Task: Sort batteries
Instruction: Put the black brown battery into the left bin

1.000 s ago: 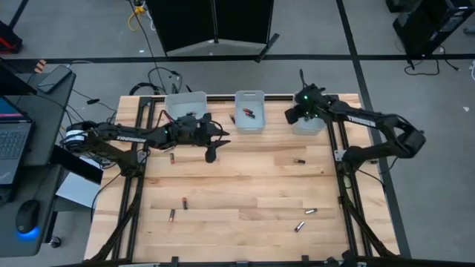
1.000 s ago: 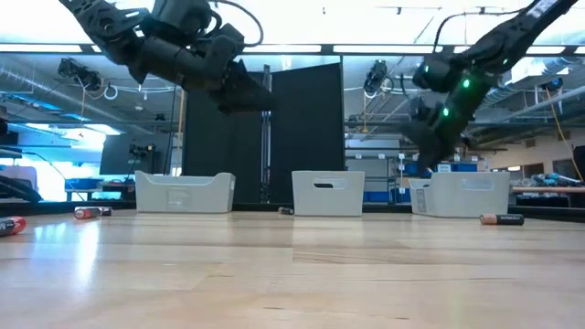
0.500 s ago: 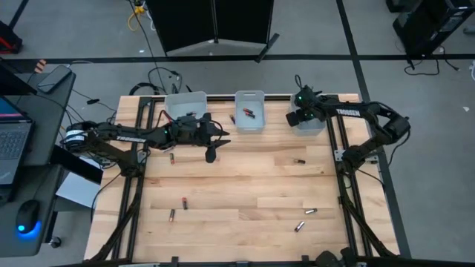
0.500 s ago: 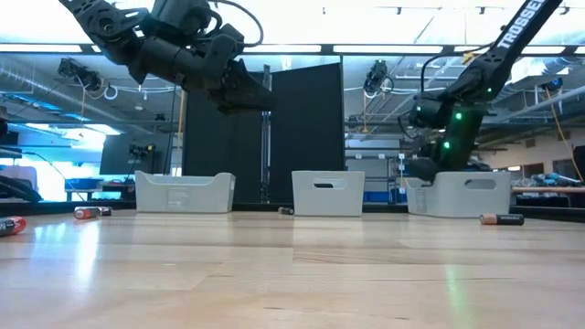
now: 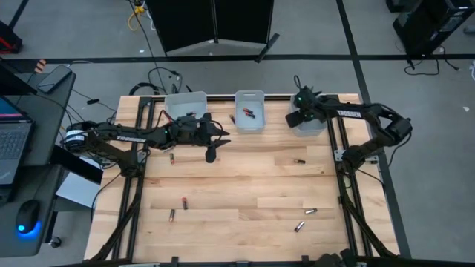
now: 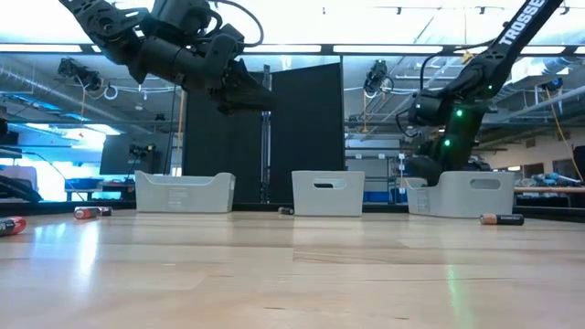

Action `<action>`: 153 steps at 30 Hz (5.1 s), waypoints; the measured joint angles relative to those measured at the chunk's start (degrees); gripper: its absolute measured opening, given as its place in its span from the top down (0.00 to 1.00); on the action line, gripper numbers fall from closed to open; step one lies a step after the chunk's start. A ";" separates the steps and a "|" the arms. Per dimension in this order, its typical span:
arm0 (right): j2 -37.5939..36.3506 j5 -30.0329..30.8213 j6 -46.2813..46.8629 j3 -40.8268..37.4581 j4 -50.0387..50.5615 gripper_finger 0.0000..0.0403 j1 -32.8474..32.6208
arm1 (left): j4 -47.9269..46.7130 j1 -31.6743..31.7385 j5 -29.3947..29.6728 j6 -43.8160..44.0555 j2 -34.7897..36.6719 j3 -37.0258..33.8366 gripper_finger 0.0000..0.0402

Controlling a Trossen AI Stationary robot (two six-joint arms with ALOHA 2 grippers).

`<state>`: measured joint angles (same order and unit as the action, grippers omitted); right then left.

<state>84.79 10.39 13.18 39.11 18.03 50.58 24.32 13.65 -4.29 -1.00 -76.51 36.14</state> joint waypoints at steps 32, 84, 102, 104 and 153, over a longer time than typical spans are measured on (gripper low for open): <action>-22.97 2.13 -7.25 8.15 11.79 0.95 -16.13 | -46.80 19.38 -1.55 -36.37 -25.96 35.23 0.98; -22.92 1.95 -10.83 8.15 11.27 0.95 -15.95 | -43.19 22.23 -3.93 -54.84 -42.00 42.17 0.63; -22.92 1.82 -10.84 8.15 11.90 0.95 -15.95 | -49.41 22.21 -4.41 -49.61 -41.77 42.21 0.83; -22.92 1.82 -10.84 8.15 12.15 0.95 -15.95 | -49.81 22.21 -4.46 -48.20 -41.70 42.21 0.90; -22.92 -14.21 -12.19 8.15 -3.90 0.95 -22.27 | -26.25 18.06 -31.28 -5.21 2.54 15.03 0.90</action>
<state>61.87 -3.82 0.99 47.27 14.12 28.31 -1.93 31.71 -35.57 -6.21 -73.98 51.17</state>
